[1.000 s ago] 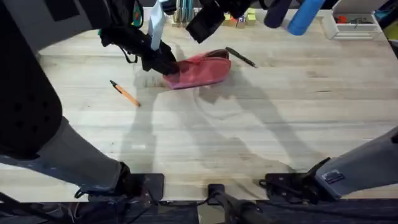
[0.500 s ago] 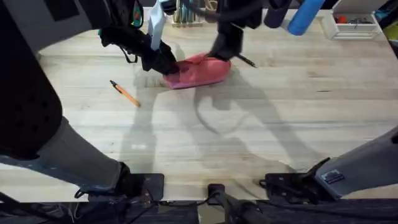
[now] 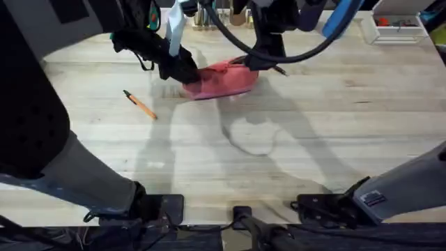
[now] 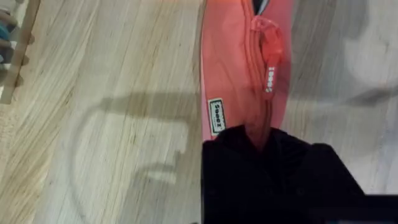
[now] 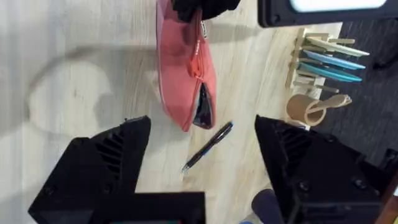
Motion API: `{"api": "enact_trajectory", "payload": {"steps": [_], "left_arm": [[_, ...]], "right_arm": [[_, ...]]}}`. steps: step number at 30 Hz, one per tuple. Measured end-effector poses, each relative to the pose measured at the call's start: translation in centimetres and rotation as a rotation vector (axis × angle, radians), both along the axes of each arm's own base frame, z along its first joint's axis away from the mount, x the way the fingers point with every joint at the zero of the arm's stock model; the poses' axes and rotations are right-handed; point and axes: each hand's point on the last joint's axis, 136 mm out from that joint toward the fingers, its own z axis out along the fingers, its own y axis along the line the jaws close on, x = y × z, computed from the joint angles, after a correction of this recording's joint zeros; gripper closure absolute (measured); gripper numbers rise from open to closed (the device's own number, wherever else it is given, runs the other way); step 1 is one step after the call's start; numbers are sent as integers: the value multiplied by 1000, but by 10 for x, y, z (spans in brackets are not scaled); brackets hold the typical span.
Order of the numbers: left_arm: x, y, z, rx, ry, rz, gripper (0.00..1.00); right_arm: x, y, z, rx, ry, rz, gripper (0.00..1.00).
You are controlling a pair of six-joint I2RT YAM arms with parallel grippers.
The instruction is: Unzip the bag, pick up the pens from the table one at a time and place them inside, then zip the bag closed.
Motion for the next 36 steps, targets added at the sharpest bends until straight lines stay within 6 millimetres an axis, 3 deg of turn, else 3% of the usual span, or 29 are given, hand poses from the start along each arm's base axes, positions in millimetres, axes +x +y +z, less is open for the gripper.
{"api": "enact_trajectory", "payload": {"steps": [20, 36], "left_arm": [[0, 0, 0, 0, 0, 0, 959], [0, 0, 0, 0, 0, 0, 959]], "right_arm": [[-12, 6, -4, 28, 58, 47, 6], [5, 25, -56, -6, 152, 94, 6]]}}
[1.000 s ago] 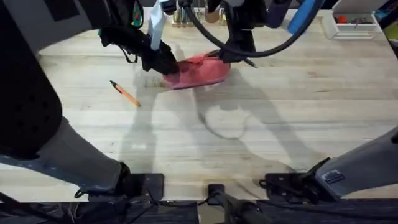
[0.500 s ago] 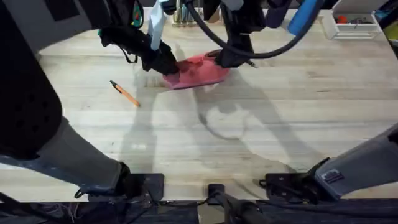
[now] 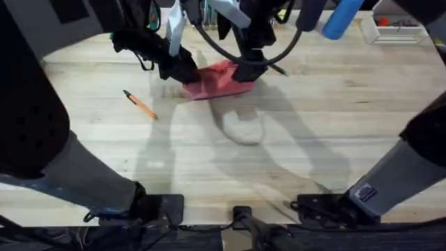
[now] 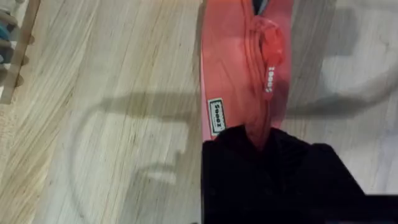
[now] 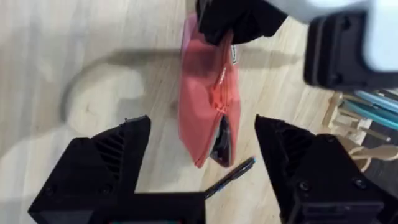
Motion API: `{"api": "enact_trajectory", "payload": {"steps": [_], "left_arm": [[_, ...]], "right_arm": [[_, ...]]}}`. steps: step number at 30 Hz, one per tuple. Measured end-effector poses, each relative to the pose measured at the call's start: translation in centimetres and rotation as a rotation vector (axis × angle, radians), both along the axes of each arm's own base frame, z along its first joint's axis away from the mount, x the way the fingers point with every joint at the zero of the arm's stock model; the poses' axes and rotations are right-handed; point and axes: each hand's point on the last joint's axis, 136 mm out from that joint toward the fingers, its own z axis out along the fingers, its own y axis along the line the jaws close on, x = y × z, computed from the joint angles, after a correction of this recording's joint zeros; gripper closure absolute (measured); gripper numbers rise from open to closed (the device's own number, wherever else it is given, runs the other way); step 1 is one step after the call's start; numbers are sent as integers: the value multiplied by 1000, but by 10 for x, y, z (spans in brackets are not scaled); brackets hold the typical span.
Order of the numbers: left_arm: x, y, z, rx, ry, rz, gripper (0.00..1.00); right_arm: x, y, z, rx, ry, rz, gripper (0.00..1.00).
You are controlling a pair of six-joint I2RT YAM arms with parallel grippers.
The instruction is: Unzip the bag, pick up the pens from the table one at a time and place them inside, then zip the bag closed.
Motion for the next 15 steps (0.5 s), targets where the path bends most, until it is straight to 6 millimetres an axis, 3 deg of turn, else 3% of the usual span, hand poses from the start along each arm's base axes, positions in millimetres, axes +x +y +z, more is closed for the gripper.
{"api": "enact_trajectory", "payload": {"steps": [8, 15], "left_arm": [[0, 0, 0, 0, 0, 0, 959], [0, 0, 0, 0, 0, 0, 959]], "right_arm": [[13, 9, -17, 60, -11, 32, 6], [22, 5, -47, 84, -1, 18, 6]]}}
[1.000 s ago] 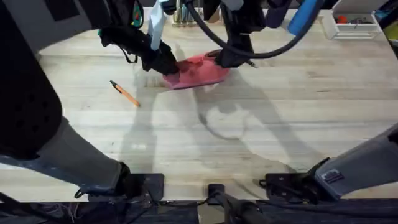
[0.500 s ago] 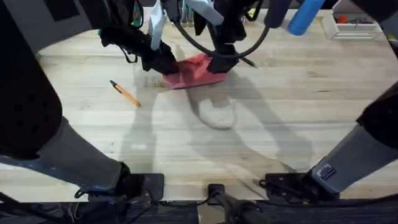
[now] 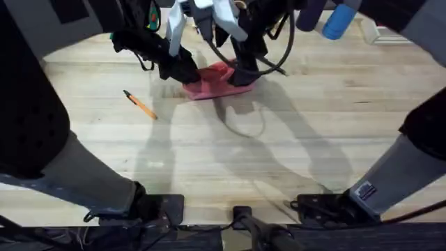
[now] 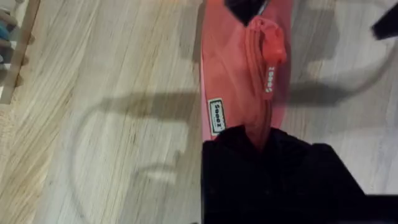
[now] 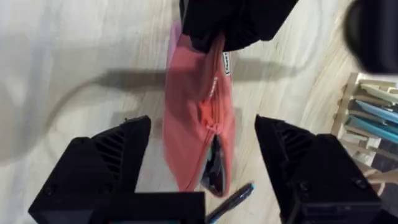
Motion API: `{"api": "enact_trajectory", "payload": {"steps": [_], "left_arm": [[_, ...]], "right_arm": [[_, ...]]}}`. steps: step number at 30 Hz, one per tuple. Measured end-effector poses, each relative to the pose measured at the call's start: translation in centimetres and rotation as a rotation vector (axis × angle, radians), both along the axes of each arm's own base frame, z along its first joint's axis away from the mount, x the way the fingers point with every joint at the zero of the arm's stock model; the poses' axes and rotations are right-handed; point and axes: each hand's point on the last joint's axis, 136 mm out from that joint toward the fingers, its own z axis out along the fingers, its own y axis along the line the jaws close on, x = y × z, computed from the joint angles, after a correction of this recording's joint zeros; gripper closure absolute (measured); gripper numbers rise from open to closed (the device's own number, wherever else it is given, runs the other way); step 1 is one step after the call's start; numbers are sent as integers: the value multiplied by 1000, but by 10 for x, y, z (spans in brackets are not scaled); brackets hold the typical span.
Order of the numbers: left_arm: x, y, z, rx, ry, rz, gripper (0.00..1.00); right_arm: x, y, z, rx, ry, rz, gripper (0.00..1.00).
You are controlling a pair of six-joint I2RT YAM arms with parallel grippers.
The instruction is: Unzip the bag, pick up the pens from the table one at a time and place them inside, then zip the bag closed.
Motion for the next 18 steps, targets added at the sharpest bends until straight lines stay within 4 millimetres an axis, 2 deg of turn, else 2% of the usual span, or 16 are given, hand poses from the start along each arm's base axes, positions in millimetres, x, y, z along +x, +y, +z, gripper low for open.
{"api": "enact_trajectory", "payload": {"steps": [8, 16, 18], "left_arm": [[0, 0, 0, 0, 0, 0, 959], [0, 0, 0, 1, 0, 0, 959], [0, 0, 0, 1, 1, 1, 959]], "right_arm": [[6, 6, -24, 27, -27, 8, 5], [11, 11, -37, 37, -27, 18, 8], [12, 12, -36, 43, -28, 21, 39]]}}
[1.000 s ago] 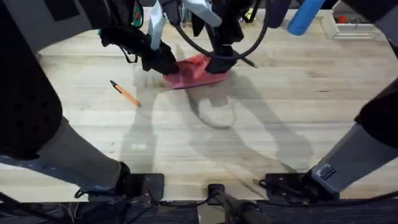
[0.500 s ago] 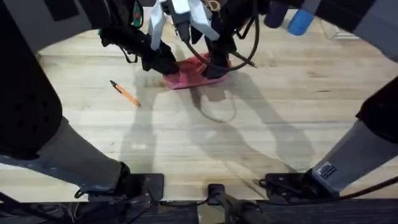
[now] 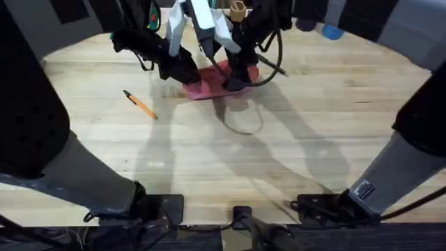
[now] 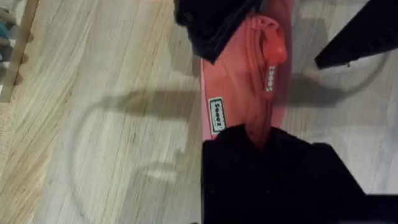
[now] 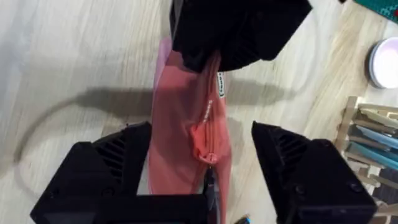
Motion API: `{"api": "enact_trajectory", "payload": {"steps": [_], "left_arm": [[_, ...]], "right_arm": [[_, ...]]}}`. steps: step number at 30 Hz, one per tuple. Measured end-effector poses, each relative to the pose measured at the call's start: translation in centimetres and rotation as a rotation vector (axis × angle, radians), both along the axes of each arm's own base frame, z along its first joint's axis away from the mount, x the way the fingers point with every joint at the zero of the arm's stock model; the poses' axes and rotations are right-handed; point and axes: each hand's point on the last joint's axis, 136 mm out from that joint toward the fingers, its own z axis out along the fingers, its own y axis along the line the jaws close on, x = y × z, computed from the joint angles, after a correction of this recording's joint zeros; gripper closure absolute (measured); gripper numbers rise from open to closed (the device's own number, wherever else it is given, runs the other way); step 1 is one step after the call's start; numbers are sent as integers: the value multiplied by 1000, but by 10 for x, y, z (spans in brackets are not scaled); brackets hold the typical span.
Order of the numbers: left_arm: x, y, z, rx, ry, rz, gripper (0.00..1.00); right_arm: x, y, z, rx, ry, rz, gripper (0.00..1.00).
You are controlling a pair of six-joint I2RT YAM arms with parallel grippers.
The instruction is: Unzip the bag, pick up the pens from the table one at a time and place them inside, then zip the bag closed.
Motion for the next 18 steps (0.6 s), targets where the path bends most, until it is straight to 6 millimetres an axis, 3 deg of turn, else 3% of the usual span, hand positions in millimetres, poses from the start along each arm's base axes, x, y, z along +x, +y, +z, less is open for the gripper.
{"api": "enact_trajectory", "payload": {"steps": [18], "left_arm": [[0, 0, 0, 3, 3, 4, 959]], "right_arm": [[5, -3, -3, 5, 3, -8, 130]]}}
